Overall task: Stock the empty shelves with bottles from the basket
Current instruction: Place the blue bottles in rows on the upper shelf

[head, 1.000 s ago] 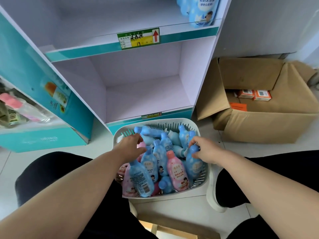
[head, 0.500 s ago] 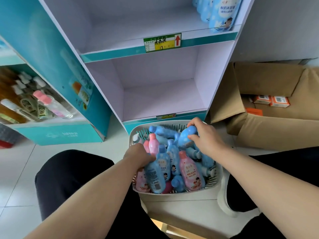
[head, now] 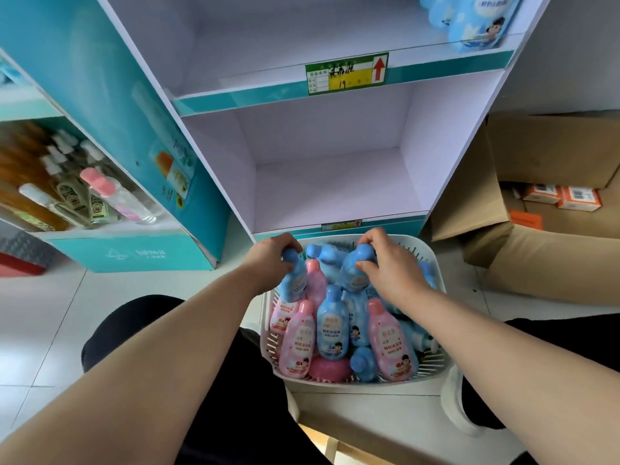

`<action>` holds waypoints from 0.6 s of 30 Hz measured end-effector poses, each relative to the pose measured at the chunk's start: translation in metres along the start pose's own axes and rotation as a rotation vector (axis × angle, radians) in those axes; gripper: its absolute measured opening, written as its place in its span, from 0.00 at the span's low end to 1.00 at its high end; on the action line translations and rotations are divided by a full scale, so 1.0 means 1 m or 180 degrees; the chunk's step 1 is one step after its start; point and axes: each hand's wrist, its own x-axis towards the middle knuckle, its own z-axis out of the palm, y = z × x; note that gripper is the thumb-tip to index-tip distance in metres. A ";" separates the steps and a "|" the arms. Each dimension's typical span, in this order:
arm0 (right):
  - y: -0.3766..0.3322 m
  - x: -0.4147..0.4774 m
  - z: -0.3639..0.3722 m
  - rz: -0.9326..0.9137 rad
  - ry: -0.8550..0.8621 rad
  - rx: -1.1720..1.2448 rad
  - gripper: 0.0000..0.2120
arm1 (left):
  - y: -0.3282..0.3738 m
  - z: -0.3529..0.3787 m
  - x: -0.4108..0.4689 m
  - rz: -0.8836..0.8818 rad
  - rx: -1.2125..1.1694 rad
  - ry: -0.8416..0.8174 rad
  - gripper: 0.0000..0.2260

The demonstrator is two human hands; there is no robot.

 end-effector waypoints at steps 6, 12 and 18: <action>0.001 0.007 0.011 0.0056 0.0029 0.0307 0.13 | -0.013 0.014 0.008 -0.0165 -0.0044 0.0077 0.20; 0.000 0.005 0.011 0.0186 0.0018 0.0524 0.12 | -0.017 0.022 0.011 -0.0654 -0.0365 0.0572 0.18; -0.002 -0.002 -0.014 0.0164 0.0333 0.0341 0.14 | 0.002 0.005 -0.002 -0.0256 -0.0557 0.0595 0.21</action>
